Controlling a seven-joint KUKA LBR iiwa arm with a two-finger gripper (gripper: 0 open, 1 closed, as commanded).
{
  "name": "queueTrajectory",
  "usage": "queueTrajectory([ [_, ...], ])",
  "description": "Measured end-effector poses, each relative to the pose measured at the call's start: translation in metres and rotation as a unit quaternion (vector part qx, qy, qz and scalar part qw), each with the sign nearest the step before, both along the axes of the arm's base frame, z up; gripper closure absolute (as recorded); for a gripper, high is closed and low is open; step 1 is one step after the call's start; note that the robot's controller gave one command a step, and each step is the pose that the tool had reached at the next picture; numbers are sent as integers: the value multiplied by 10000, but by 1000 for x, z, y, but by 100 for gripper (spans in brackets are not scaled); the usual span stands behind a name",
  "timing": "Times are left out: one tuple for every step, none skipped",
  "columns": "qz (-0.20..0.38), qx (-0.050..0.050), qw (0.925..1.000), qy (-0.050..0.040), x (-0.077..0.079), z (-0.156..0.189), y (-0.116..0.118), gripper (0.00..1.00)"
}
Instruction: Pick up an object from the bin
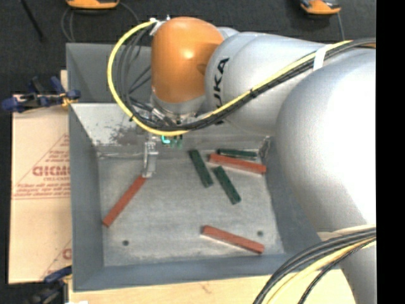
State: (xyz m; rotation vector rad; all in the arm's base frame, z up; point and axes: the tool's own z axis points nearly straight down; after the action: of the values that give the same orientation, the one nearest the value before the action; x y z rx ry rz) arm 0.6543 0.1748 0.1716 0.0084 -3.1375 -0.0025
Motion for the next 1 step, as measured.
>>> queueTrajectory([
  [2353, -4, 9719, -8, -53, -103, 23, 0],
])
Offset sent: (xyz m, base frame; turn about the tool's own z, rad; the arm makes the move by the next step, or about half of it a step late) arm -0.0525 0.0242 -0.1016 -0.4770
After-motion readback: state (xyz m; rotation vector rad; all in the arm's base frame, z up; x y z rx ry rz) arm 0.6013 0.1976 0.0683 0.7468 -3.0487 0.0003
